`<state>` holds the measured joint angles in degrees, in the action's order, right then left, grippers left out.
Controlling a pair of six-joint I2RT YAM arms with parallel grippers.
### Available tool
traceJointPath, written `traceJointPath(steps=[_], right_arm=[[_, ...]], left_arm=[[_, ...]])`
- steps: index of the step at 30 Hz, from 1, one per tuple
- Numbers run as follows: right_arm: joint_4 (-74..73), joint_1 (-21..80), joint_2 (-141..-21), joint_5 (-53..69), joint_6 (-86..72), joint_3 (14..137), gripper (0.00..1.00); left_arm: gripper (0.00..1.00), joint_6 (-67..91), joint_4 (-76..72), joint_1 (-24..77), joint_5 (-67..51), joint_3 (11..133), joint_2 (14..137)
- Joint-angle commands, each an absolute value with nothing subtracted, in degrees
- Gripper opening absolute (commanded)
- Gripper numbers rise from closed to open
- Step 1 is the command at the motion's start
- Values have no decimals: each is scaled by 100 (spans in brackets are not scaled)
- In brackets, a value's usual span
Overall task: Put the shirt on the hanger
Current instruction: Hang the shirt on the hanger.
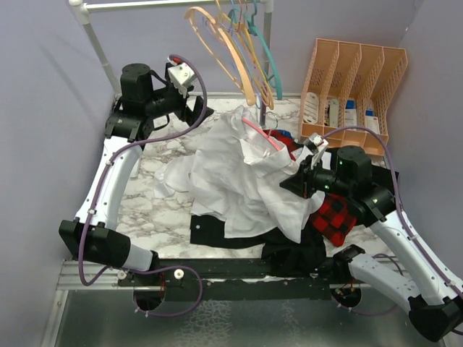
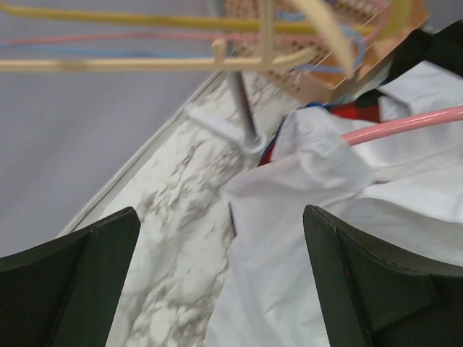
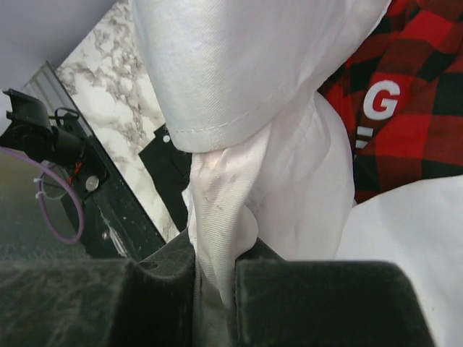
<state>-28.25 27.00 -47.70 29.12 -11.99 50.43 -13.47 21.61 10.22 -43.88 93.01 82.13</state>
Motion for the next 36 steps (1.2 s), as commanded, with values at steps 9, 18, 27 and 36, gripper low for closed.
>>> traceJointPath(steps=[9,18,27,36], right_arm=[[-3838,2716,-4515,2995,-704,5706,1],[-3913,2716,-4395,3550,-905,5687,1],[-3819,2715,-4396,3442,-1189,5531,1],[-4401,2757,-5090,3742,-850,5846,1]], left_arm=[[99,-2061,3301,958,-4209,6997,7568],[99,-2780,4060,954,-5502,7435,8748],[27,-2783,4061,1150,-5663,7825,9002],[0,-3226,4030,1292,-4412,7647,8448]])
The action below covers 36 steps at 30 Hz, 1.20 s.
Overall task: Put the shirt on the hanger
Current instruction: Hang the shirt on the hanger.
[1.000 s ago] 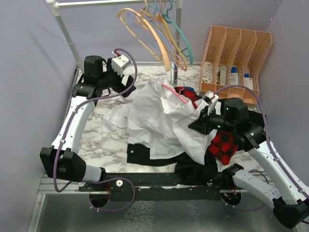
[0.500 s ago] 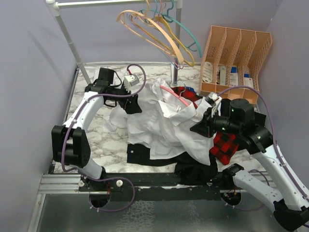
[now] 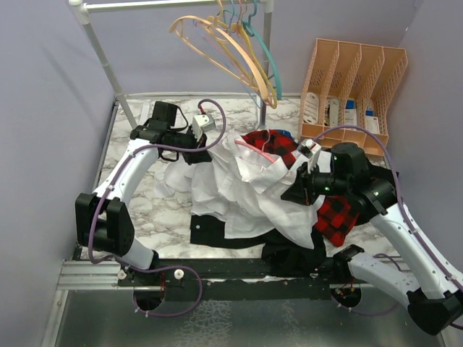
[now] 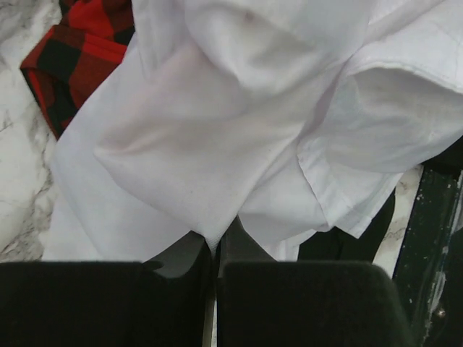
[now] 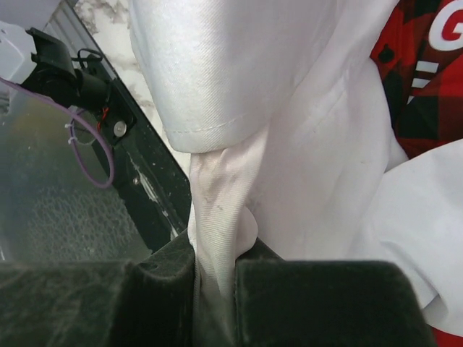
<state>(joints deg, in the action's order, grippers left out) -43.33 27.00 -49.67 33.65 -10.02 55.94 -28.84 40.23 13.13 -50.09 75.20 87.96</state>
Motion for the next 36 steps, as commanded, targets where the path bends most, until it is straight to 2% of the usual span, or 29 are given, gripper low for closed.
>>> traceJointPath(steps=[1,7,10,13,17,23,24,25,26,27,28,31,36], right_arm=[[-4389,2764,-5135,3858,-851,5865,1],[-4385,2786,-5246,3954,-858,5990,1],[-4412,2786,-5218,3539,-813,6161,1],[-4476,2786,-5276,2959,-735,6341,1],[-4460,2793,-5496,2837,-665,6411,1],[-4504,3214,-5845,2261,-465,6455,1],[-4485,3234,-5871,2252,-454,6474,1],[-4471,3242,-5872,2273,-445,6496,1],[-4453,3239,-5871,2276,-438,6503,1],[-4443,3243,-5862,2265,-421,6511,1],[-4465,3243,-5860,2229,-400,6517,1],[-4525,3248,-5807,2127,-355,6492,1],[-4624,3353,-5611,2168,-179,6390,1]], left_arm=[[0,-3276,4035,1283,-4350,7693,8457],[0,-3084,4073,1291,-4719,7651,8544],[0,-2884,4298,1311,-5126,7548,8459],[0,-2740,4514,1632,-5418,7024,8048],[0,-2420,4396,2061,-5111,6459,7415],[0,-2149,4793,2203,-5100,7036,7268],[2,-2043,4835,2246,-5165,7065,7272],[15,-1926,4842,2275,-5188,7044,7277],[39,-1817,4827,2290,-5156,7010,7277],[81,-1682,4768,2300,-5056,6990,7271],[97,-1582,4726,2295,-4887,7011,7262],[99,-1447,4785,2295,-4342,7444,7289],[99,-1333,4947,2063,-3473,9135,7700]])
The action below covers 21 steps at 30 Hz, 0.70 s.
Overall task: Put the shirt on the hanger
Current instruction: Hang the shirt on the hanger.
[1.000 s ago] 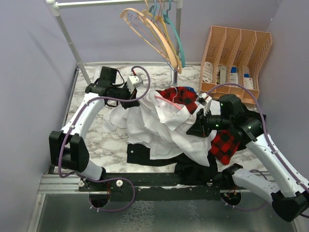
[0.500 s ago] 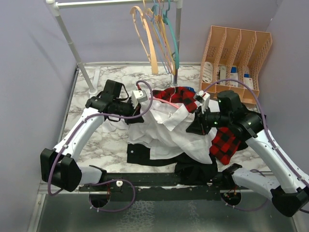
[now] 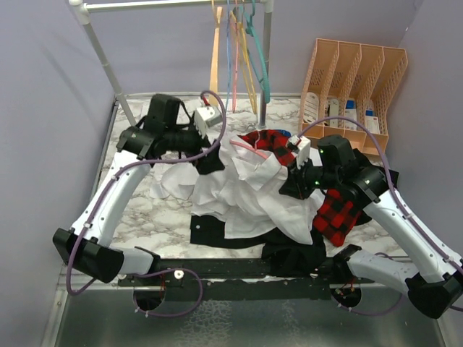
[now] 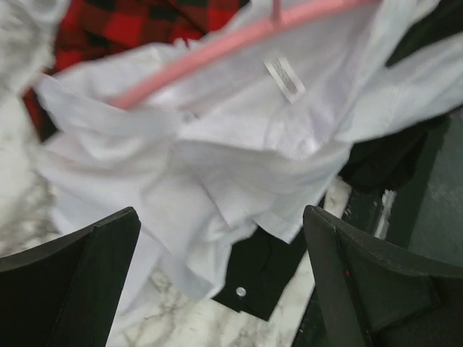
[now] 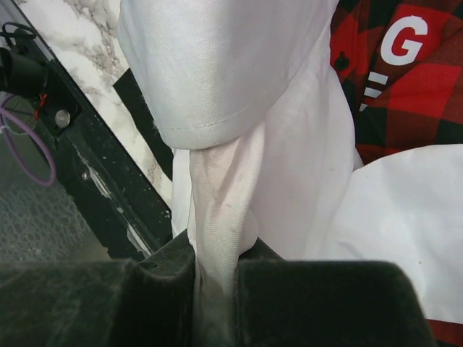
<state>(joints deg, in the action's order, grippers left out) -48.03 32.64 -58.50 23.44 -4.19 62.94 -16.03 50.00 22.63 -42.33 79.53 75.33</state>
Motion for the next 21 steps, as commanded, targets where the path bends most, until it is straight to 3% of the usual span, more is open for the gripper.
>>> traceJointPath(steps=[1,4,8,16,21], right_arm=[[-4648,3405,-5568,2175,-126,6346,1],[-4767,3602,-5510,2054,82,6337,1],[-4880,3724,-5318,1749,419,6365,1],[-4800,3810,-4851,1980,1763,6455,1],[-4915,4138,-5261,1512,2519,6589,1]], left_arm=[[99,-1191,4847,1895,-3416,9401,7836],[99,-340,4713,1110,-4386,9966,8545],[99,553,4896,976,-5327,10316,9277],[99,1011,5189,929,-5877,10142,9537],[99,577,6198,779,-6059,10894,10035]])
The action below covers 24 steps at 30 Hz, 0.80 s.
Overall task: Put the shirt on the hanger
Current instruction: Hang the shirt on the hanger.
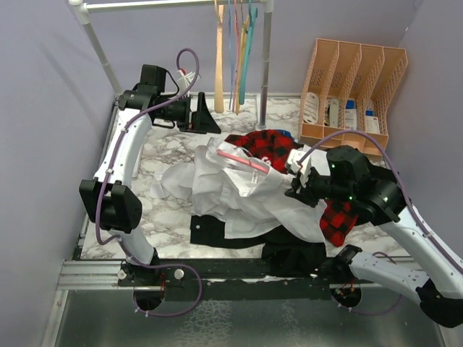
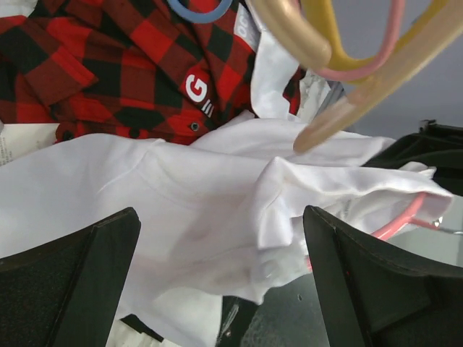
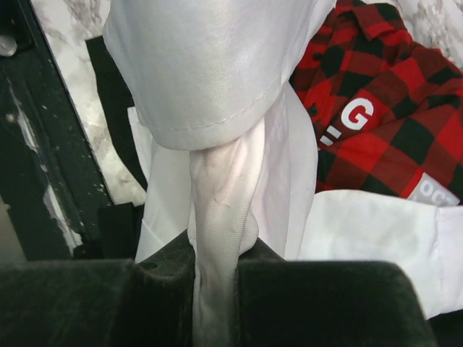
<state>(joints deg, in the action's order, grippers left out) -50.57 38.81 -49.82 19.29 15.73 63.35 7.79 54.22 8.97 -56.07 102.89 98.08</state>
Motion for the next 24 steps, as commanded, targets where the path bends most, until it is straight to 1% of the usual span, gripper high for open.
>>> traceJointPath(steps=[1,3,7,9,11,13,16,24], right_arm=[[-4912,4181,-5314,1458,2643,6599,1],[-4863,4253,-5400,1350,2803,6615,1],[-4814,4332,-5580,1182,2927,6747,1],[-4786,4330,-5621,1100,2977,6775,1],[-4810,4342,-5662,1088,3009,6823,1],[-4827,4363,-5697,1132,3007,6852,1],[-4828,4393,-5729,1230,2957,6837,1],[-4865,4455,-5800,1369,2834,6860,1]], left_arm=[[99,396,6368,760,-5969,11074,10118],[99,229,6694,735,-5983,11360,10279],[99,-195,7353,731,-6303,11501,10463],[99,-601,7844,737,-6210,11550,10567],[99,-966,8125,753,-5810,11466,10593],[99,-1045,8171,790,-5315,11323,10624],[99,-1302,8160,828,-5017,11176,10649],[99,-1403,8014,1029,-4905,11686,10857]])
